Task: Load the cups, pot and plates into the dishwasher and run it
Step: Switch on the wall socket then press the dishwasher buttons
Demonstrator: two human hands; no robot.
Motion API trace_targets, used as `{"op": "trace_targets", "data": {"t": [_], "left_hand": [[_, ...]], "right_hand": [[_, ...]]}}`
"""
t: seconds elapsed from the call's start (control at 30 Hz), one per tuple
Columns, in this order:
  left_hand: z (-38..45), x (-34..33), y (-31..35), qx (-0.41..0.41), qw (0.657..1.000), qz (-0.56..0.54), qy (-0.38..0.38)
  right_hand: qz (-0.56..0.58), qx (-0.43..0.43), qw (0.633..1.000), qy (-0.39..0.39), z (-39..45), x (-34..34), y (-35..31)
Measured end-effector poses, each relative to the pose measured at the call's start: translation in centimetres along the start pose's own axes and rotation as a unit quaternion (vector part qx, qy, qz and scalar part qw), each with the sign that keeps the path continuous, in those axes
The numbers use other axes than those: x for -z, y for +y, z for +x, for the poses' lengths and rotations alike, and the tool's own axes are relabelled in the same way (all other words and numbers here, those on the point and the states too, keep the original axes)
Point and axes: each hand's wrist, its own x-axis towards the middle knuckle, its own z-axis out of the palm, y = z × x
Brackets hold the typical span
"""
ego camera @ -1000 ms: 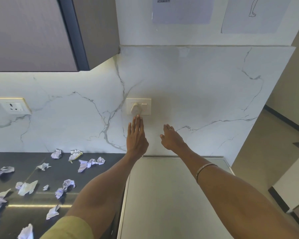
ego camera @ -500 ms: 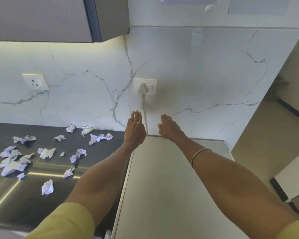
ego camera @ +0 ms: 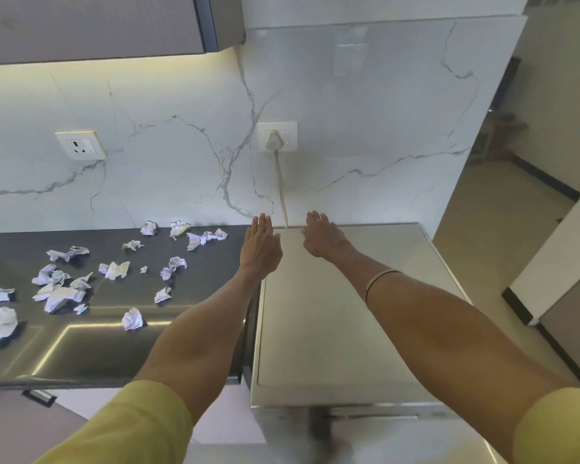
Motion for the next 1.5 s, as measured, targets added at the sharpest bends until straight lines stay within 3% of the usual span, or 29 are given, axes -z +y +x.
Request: {"op": "trace_targets", "data": {"t": [0.43, 0.97, 1.5], "left_hand": [[-14.2, 0.6, 2.3, -0.009, 0.998, -0.045, -0.037], [-22.9, 1.7, 5.6, 0.024, 0.999, -0.011, -0.024], [-34.6, -2.6, 5.1, 0.018, 0.995, 0.022, -0.093]], "right_hand": [[-0.032, -0.008, 0.999, -0.031, -14.5, -2.4, -2.3], [-0.025, -0.004, 0.999, -0.026, -23.1, -2.8, 1.6], [-0.012, 0.006, 0.996, -0.090, -31.2, -8.3, 3.4]]}}
